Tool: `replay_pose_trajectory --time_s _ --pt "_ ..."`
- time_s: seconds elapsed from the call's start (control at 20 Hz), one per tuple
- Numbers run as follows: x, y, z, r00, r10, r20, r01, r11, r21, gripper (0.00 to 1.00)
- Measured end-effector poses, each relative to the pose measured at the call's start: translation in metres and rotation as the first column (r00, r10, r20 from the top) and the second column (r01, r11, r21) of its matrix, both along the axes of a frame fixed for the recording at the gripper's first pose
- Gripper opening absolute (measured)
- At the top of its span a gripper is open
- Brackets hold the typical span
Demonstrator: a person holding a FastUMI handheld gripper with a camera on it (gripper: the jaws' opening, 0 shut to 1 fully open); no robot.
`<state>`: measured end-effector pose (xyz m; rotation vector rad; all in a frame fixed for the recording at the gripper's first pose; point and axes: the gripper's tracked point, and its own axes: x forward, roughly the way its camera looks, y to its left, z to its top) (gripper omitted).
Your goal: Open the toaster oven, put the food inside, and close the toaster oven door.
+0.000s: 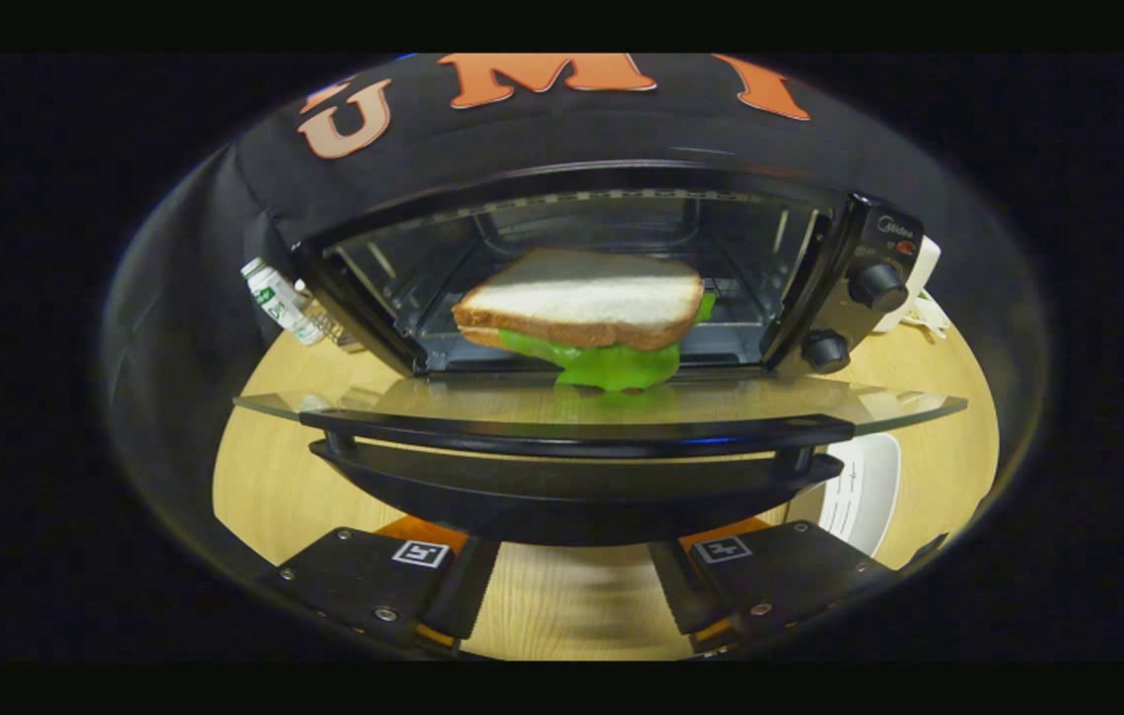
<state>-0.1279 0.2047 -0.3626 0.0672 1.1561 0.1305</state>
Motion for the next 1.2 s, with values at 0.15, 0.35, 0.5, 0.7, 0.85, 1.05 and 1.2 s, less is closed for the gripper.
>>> replay_pose_trajectory --time_s 0.15,0.35,0.5,0.7,0.85,1.05,1.2 --pt "0.015 -0.002 0.008 1.000 0.003 0.023 -0.003 1.000 0.002 0.75" --pt "0.039 0.001 0.021 0.996 0.014 0.086 -0.015 1.000 0.006 0.76" --pt "0.059 0.000 0.029 0.993 0.016 0.115 -0.018 1.000 0.009 0.77" --pt "0.093 -0.004 0.051 0.975 -0.002 0.222 -0.003 1.000 0.019 0.78" --pt "0.091 -0.008 0.054 0.981 -0.005 0.196 0.001 1.000 0.021 0.80" --pt "0.088 -0.013 0.079 0.966 0.023 0.257 -0.026 1.000 0.005 0.84" --pt "0.082 -0.016 0.105 0.951 0.068 0.300 -0.068 0.998 -0.011 0.89"
